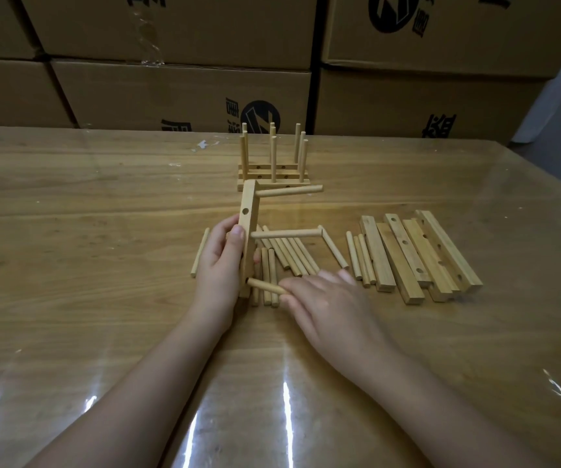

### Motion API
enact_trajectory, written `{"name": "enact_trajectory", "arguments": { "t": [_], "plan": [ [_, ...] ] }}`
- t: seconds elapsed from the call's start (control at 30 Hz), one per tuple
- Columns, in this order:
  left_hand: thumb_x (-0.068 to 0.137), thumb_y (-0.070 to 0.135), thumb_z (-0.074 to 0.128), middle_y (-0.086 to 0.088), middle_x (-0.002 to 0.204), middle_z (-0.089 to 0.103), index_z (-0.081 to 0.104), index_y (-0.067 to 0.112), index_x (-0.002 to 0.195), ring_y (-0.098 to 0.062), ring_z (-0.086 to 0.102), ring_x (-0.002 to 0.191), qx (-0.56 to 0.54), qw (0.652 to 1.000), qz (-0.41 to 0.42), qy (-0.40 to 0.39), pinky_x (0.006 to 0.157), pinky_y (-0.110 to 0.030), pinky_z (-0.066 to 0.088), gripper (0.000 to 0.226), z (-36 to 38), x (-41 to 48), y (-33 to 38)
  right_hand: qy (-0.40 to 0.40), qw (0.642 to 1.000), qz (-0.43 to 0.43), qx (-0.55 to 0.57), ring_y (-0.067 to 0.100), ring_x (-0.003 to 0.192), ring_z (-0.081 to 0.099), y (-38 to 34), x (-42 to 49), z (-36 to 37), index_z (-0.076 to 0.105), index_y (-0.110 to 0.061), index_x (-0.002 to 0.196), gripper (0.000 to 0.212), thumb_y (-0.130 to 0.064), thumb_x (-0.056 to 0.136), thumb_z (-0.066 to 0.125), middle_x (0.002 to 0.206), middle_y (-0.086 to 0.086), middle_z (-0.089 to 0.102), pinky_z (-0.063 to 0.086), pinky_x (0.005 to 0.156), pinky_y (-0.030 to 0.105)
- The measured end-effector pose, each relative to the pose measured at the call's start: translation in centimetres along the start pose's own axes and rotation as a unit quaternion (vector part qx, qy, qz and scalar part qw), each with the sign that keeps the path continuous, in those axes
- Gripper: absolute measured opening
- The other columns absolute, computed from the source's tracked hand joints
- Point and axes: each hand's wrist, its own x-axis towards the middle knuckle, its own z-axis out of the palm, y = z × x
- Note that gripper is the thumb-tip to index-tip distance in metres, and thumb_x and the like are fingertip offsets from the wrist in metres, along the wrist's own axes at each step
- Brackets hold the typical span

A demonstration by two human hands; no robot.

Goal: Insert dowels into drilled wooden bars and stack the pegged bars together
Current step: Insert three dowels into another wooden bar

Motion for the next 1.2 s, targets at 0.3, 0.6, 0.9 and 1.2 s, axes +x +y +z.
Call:
{"name": "enact_trajectory", "arguments": {
  "t": [0.3,0.6,0.9,1.2],
  "plan": [
    [0.101,0.027,0.042,0.006,0.067,0.068,0.061,0.03,0.103,-0.005,0.064,0.061,-0.024,0.998,-0.061,0.024,0.05,-0.019,0.049,0.019,-0.3,0.4,0.2,0.036,0.986,0.081,0.14,0.007,0.089,0.037,0.8,0.1,0.3,0.066,-0.026,0.104,0.028,-0.041,0.091,0.046,0.086,-0.014,0.042,0.033,0.078,0.026],
    [0.101,0.026,0.042,0.009,0.069,0.069,0.06,0.029,0.107,-0.003,0.065,0.064,-0.001,0.997,-0.069,0.016,0.053,-0.02,0.05,0.02,0.0,0.2,0.4,0.02,0.933,0.153,0.324,0.004,0.078,0.049,1.1,0.3,0.1,0.061,-0.033,0.076,0.025,-0.03,0.094,0.045,0.077,-0.013,0.049,0.04,0.072,0.023],
    [0.101,0.025,0.042,-0.001,0.07,0.066,0.059,0.026,0.106,-0.007,0.063,0.058,-0.031,0.996,-0.081,0.015,0.048,-0.02,0.049,0.018,0.1,0.1,0.6,-0.015,0.799,0.223,0.557,0.004,0.081,0.064,0.7,0.4,-0.1,0.061,-0.018,0.099,0.019,-0.027,0.095,0.044,0.082,-0.008,0.07,0.049,0.077,0.02],
    [0.101,0.025,0.041,0.002,0.062,0.066,0.057,0.024,0.111,-0.007,0.063,0.057,-0.026,0.996,-0.089,0.003,0.049,-0.02,0.05,0.019,0.2,0.1,0.7,0.012,0.659,0.253,0.708,0.01,0.062,0.055,1.6,0.4,-0.7,0.062,-0.009,0.093,0.02,-0.02,0.076,0.061,0.063,-0.003,0.058,0.049,0.061,0.022]
  ]
}}
